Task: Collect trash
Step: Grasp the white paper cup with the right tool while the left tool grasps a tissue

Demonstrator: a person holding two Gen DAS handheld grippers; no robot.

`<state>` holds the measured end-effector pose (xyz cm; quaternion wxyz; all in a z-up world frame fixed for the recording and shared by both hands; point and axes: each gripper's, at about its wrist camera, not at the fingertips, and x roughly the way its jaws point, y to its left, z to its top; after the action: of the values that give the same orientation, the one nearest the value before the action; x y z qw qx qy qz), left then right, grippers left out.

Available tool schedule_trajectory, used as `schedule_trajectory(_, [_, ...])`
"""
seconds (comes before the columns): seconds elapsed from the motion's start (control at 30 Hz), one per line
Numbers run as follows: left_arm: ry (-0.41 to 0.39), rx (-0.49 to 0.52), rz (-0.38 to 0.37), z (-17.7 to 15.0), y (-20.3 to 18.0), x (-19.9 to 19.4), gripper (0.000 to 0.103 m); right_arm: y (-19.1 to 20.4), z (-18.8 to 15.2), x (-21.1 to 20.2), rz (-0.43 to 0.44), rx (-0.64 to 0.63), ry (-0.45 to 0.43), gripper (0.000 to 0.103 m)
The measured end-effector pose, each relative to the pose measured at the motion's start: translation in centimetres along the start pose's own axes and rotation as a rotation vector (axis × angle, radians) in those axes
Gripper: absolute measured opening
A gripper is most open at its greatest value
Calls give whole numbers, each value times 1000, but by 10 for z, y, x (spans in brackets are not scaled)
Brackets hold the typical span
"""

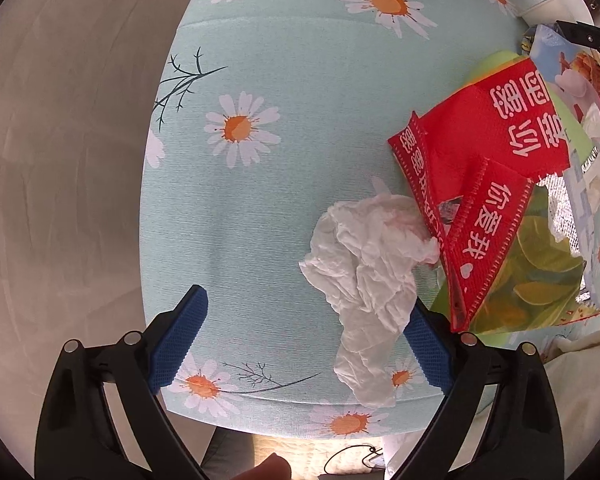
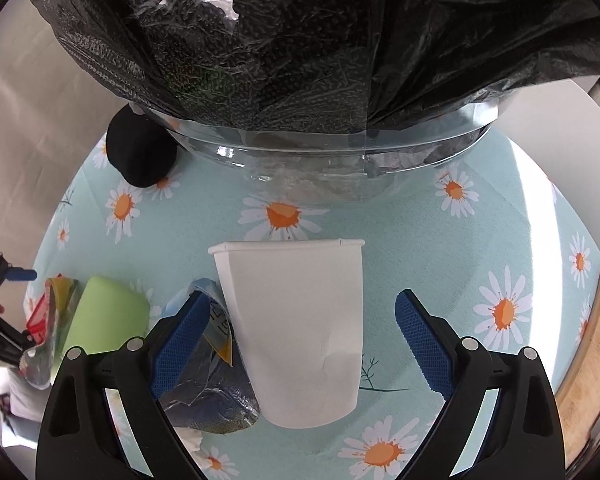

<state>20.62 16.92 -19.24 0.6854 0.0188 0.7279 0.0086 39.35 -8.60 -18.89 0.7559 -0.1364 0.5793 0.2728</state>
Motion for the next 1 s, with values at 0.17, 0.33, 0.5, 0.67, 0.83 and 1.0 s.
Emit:
schedule_trajectory(0.17, [-2, -21, -37, 8, 3, -2, 66, -2, 3, 6, 68, 30, 7, 67])
schedule_trajectory(0.33, [-24, 8, -22, 9, 1, -9, 12, -1, -2, 3, 104, 17, 1, 65])
schedule_trajectory(0.5, [-25, 26, -5, 6, 0, -10, 10, -7, -12, -11, 95, 52, -23, 65])
schedule_trajectory(0.67, [-60, 32, 28, -5, -14, -28, 9, -11, -25, -33, 68, 72, -51, 65])
schedule_trajectory(0.83, [-111, 9, 54, -15, -12, -45, 9, -17, -41, -50, 40, 93, -76, 65])
schedule_trajectory(1.0, [-166, -1, 74, -28, -14, -67, 9, -19, -60, -64, 33, 115, -103, 65])
